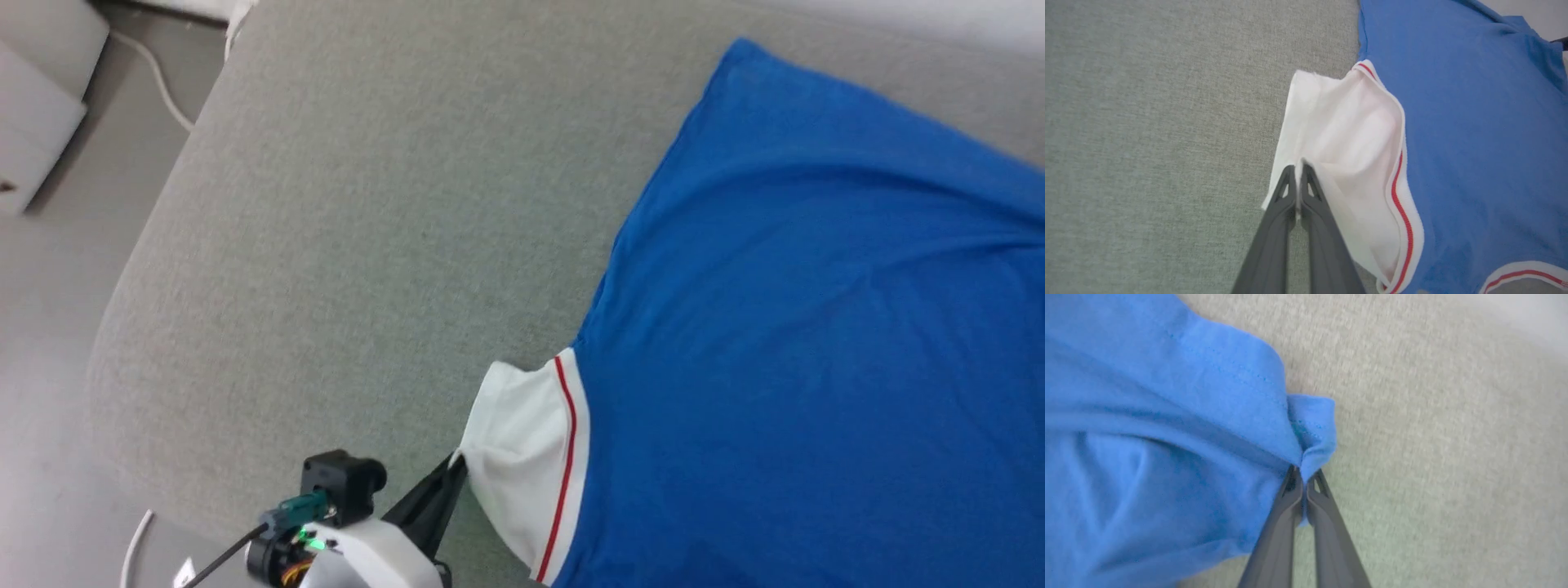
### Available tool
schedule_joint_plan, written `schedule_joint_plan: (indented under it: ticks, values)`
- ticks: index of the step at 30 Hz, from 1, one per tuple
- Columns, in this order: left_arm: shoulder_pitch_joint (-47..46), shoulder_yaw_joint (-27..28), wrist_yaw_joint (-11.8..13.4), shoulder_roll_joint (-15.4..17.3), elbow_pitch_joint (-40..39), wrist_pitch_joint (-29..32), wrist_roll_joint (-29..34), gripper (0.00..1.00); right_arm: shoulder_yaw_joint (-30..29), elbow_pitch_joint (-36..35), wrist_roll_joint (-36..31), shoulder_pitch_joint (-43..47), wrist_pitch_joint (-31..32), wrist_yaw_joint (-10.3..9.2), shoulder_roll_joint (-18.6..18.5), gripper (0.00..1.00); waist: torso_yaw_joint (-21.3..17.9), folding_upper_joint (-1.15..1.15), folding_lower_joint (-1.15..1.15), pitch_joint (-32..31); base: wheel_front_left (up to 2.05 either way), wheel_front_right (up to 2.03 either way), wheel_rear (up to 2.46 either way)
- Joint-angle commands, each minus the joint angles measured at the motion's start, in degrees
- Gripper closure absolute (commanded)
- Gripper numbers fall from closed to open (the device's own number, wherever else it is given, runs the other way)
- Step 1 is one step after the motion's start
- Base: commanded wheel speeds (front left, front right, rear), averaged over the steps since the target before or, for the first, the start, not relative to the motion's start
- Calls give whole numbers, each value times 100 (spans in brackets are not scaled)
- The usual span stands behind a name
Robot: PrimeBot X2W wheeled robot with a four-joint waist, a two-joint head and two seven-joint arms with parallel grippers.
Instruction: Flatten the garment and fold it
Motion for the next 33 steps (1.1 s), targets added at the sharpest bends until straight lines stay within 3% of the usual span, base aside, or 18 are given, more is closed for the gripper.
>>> schedule_joint_plan:
  ticks: [1, 7, 11, 16, 20, 27, 33]
  values:
    - [154, 102, 84, 68, 74, -61, -85, 100, 36, -50, 127, 490, -131, -11, 83, 100, -659, 0, 0, -808, 0, 0, 0]
    - [442, 230, 209, 236, 122, -116, -168, 100, -145, -763, 380, 1659, -308, -11, 123, 100, -1095, 0, 0, -1347, 0, 0, 0]
    - [631, 272, 303, 281, 134, -142, -220, 100, -491, -1475, 475, 2567, -106, -11, 280, 100, -1344, 0, 0, -1584, 0, 0, 0]
    - [816, 301, 366, 297, 139, -197, -287, 100, -1213, -2546, 392, 3797, 274, -11, 715, 100, -1532, 0, 0, -1738, 0, 0, 0]
    - [871, 329, 383, 313, 150, -231, -321, 100, -1790, -3351, -73, 4646, 544, -11, 1118, 100, -1591, 0, 0, -1769, 0, 0, 0]
    - [841, 362, 398, 311, 172, -272, -334, 100, -2182, -4020, -333, 5340, 934, -11, 1897, 100, -1625, 0, 0, -1740, 0, 0, 0]
    - [740, 342, 380, 287, 187, -266, -323, 100, -2187, -3880, -408, 5431, 1058, -11, 2051, 100, -1569, 0, 0, -1633, 0, 0, 0]
